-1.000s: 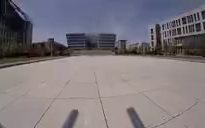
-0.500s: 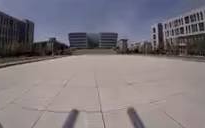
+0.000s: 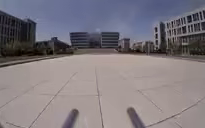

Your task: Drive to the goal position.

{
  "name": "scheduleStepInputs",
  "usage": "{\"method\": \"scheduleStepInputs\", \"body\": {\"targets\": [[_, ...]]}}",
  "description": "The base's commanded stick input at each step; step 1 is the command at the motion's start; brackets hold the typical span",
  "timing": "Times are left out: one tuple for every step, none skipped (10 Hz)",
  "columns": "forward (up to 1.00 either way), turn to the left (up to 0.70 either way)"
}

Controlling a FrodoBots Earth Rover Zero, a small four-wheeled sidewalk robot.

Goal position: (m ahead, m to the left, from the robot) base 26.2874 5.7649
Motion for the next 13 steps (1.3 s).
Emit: {"method": "scheduleStepInputs", "body": {"targets": [[0.7, 0.0], [0.7, 0.0], [0.7, 0.0], [0.7, 0.0], [0.7, -0.16], [0.7, -0.24], [0.7, 0.0], [0.7, 0.0], [0.7, 0.0], [0.7, 0.0], [0.7, 0.0], [0.7, 0.0], [0.7, 0.0]]}}
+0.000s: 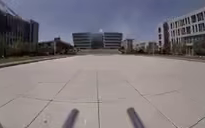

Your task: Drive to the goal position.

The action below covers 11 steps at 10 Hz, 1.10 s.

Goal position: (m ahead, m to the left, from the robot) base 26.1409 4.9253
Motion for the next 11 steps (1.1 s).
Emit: {"method": "scheduleStepInputs", "body": {"targets": [[0.7, 0.0], [0.7, 0.0], [0.7, 0.0], [0.7, 0.0], [0.7, 0.0], [0.7, 0.0], [0.7, 0.0], [0.7, 0.0], [0.7, 0.0], [0.7, 0.0], [0.7, 0.0]]}}
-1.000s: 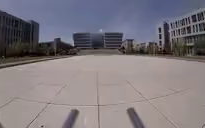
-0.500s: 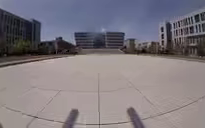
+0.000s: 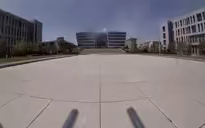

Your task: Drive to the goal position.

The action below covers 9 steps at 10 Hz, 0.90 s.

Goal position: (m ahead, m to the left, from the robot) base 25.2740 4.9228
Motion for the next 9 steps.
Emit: {"method": "scheduleStepInputs", "body": {"targets": [[0.7, -0.01], [0.7, -0.12], [0.7, -0.21], [0.7, -0.3], [0.7, -0.13], [0.7, 0.0], [0.7, 0.0], [0.7, 0.0], [0.7, -0.03]]}}
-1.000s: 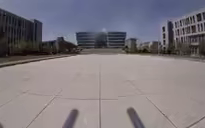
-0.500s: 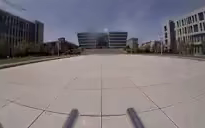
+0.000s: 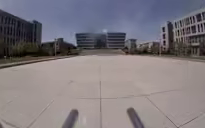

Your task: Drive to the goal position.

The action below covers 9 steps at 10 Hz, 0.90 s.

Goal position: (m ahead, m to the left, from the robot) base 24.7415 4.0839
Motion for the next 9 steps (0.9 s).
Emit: {"method": "scheduleStepInputs", "body": {"targets": [[0.7, -0.03], [0.7, -0.01], [0.7, 0.0], [0.7, 0.0], [0.7, 0.0], [0.7, 0.0], [0.7, 0.0], [0.7, 0.0], [0.7, 0.0]]}}
